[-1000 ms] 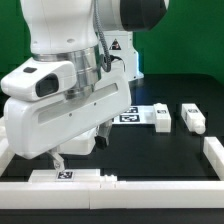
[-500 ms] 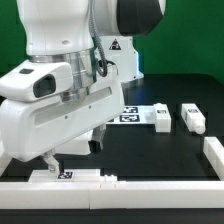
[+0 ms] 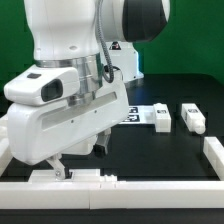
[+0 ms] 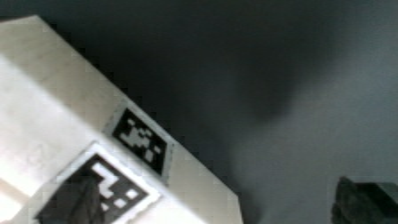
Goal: Assemble desk
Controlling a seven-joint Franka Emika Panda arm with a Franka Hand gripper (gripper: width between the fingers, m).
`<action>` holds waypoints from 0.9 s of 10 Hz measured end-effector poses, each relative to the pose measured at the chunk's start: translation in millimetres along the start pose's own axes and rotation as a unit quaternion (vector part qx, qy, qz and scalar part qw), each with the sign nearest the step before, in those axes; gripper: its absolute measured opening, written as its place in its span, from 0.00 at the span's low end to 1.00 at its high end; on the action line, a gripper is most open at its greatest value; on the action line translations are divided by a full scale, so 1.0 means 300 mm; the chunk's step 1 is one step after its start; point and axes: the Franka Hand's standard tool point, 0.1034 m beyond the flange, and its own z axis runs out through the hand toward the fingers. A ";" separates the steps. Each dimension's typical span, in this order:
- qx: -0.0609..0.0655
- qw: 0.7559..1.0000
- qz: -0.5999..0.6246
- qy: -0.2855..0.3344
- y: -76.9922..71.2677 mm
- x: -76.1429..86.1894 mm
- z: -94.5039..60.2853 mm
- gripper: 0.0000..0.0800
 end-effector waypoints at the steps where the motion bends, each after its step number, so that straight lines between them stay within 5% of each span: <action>1: -0.007 1.000 0.003 0.003 -0.003 0.006 0.002 0.81; 4: -0.016 0.999 0.030 0.007 -0.073 0.049 0.008 0.81; 7: -0.010 0.998 0.065 0.006 -0.123 0.080 0.002 0.81; 9: -0.011 0.997 0.070 0.007 -0.119 0.081 -0.005 0.81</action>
Offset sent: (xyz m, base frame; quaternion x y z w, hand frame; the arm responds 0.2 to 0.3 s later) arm -0.0316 0.0380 -0.0051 0.0032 -0.0165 0.0538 0.9984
